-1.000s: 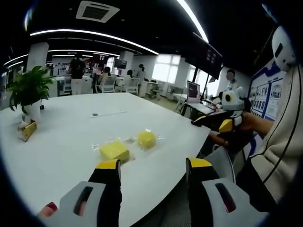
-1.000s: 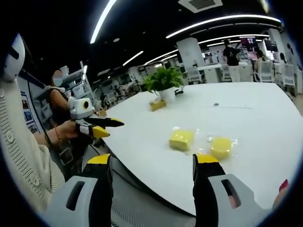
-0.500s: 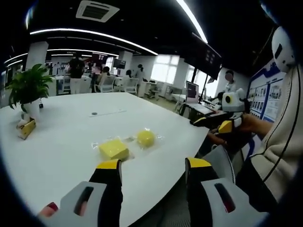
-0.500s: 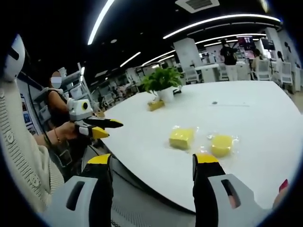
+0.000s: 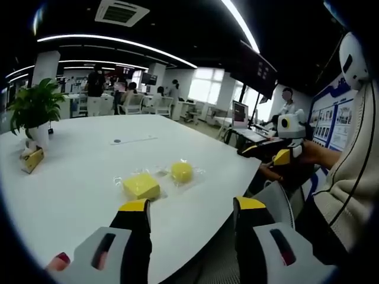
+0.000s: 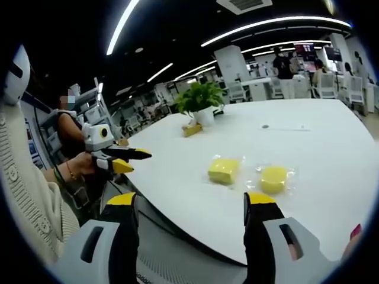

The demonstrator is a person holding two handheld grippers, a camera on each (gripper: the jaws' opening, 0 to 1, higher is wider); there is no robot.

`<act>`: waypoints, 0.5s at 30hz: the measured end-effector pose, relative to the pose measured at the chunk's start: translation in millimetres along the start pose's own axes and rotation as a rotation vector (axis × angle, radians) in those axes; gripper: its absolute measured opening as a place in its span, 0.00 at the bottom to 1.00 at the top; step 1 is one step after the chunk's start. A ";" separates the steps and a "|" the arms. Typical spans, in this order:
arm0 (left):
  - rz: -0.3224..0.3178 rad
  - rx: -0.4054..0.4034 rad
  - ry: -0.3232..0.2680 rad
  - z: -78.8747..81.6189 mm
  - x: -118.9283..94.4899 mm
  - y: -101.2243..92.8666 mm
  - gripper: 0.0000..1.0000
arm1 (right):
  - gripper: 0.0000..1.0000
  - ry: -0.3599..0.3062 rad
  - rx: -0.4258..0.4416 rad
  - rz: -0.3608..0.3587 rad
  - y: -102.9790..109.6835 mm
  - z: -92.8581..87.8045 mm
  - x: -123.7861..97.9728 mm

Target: Compare the silicone blocks by pressing each to a similar depth, holding the contact briefly, and releasing to observe deformation and rebound differences across the visible hardness samples.

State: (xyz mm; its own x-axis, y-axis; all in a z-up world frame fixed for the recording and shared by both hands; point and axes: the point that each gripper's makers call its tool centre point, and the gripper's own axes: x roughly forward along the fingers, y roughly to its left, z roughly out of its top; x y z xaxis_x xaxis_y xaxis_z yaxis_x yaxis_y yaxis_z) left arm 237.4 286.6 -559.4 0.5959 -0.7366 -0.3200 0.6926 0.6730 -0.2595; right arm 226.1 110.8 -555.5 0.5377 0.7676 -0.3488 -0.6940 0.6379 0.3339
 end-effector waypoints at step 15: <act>-0.017 -0.086 -0.074 29.1 1.1 28.5 0.57 | 0.70 0.007 0.007 -0.027 -21.7 10.2 7.7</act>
State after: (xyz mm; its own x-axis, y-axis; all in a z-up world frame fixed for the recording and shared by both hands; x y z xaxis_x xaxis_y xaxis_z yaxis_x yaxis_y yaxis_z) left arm 269.6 303.0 -540.6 0.6153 -0.7484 -0.2477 0.6669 0.6617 -0.3426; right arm 250.2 103.5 -556.5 0.5533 0.7494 -0.3638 -0.6756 0.6592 0.3303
